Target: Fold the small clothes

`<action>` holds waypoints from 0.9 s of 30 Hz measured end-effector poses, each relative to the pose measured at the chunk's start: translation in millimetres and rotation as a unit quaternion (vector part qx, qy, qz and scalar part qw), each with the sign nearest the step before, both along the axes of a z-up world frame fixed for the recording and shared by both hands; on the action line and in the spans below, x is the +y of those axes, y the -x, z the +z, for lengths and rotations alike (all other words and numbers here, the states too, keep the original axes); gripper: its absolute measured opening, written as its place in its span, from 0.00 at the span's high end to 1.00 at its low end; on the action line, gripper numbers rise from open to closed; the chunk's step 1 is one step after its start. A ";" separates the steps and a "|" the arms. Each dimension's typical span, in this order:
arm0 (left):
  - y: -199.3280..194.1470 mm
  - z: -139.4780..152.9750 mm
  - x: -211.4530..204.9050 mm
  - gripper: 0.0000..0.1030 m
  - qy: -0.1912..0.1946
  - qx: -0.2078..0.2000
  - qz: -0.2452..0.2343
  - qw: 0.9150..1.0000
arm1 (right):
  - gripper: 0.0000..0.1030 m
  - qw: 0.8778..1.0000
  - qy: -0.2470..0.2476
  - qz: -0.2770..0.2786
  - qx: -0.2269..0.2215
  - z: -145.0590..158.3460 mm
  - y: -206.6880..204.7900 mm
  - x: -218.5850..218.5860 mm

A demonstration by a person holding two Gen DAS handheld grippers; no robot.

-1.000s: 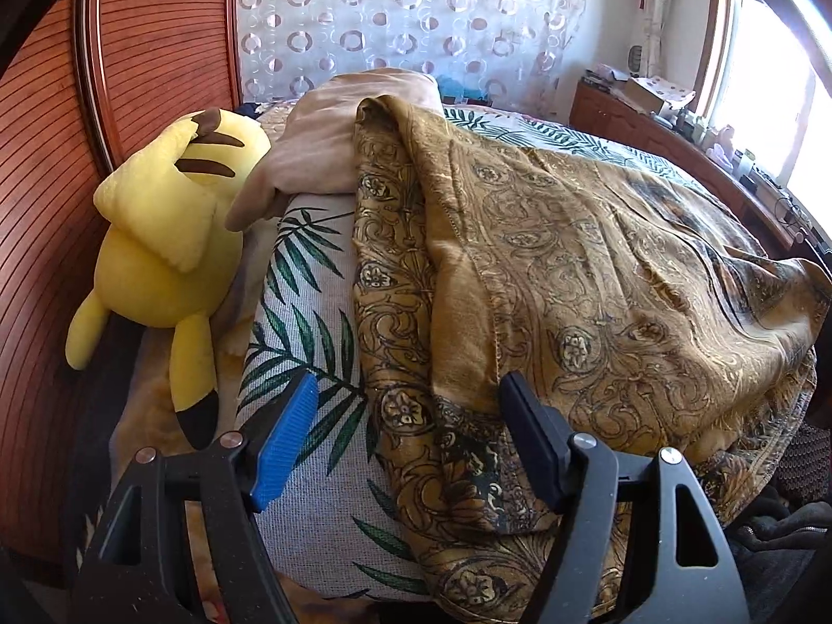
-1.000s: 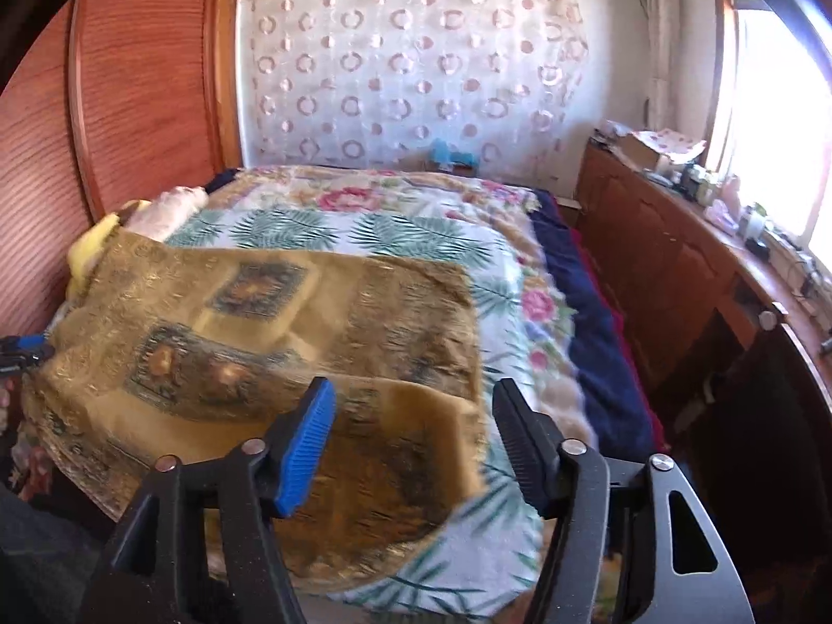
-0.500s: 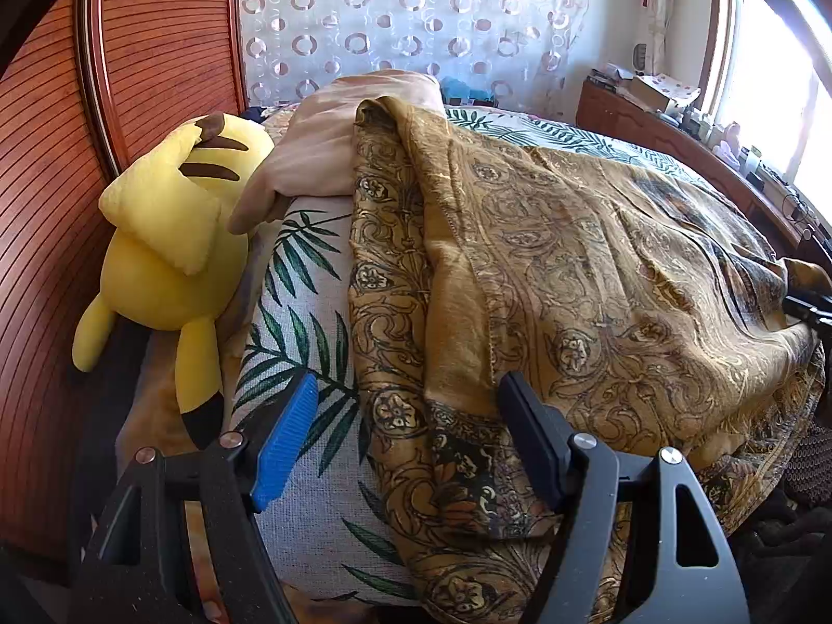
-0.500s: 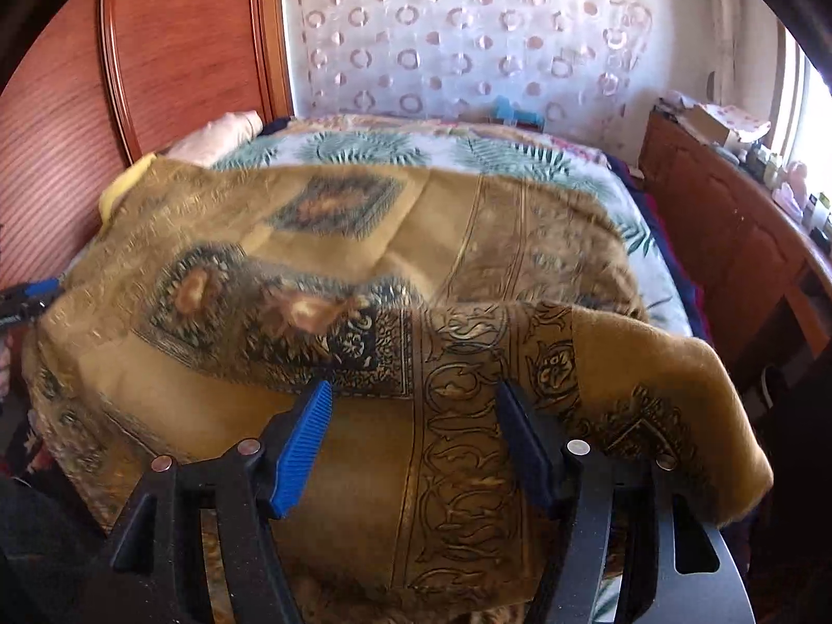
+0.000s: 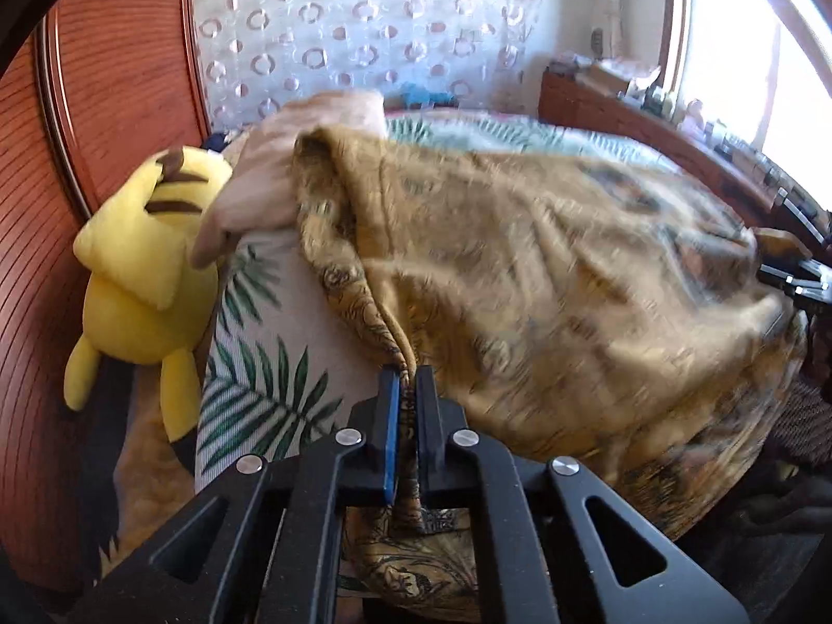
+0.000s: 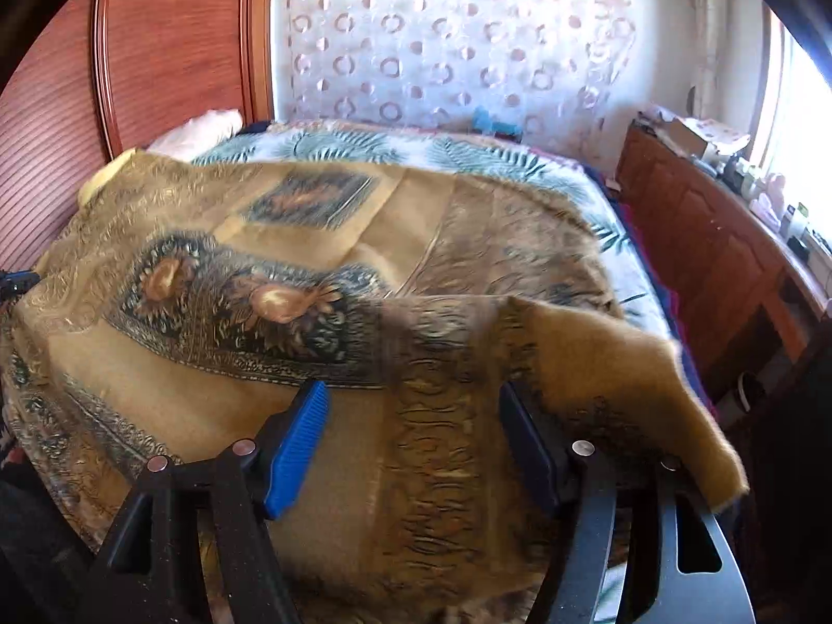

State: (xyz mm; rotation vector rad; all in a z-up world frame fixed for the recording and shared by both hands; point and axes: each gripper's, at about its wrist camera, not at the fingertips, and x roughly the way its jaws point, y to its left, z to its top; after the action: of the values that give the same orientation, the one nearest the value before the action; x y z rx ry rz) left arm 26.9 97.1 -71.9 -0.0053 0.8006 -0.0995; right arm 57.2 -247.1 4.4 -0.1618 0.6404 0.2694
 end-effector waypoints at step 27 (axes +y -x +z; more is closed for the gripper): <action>-58.1 126.6 -147.7 0.96 0.052 -0.122 -0.199 0.971 | 0.32 0.995 -0.059 -0.070 -0.049 31.7 47.2 -71.8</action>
State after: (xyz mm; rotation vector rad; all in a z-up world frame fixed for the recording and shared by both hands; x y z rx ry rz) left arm 85.0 -50.6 54.7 0.0669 0.5400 -0.5134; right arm 10.1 -318.9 36.1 -0.0167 0.5338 0.1631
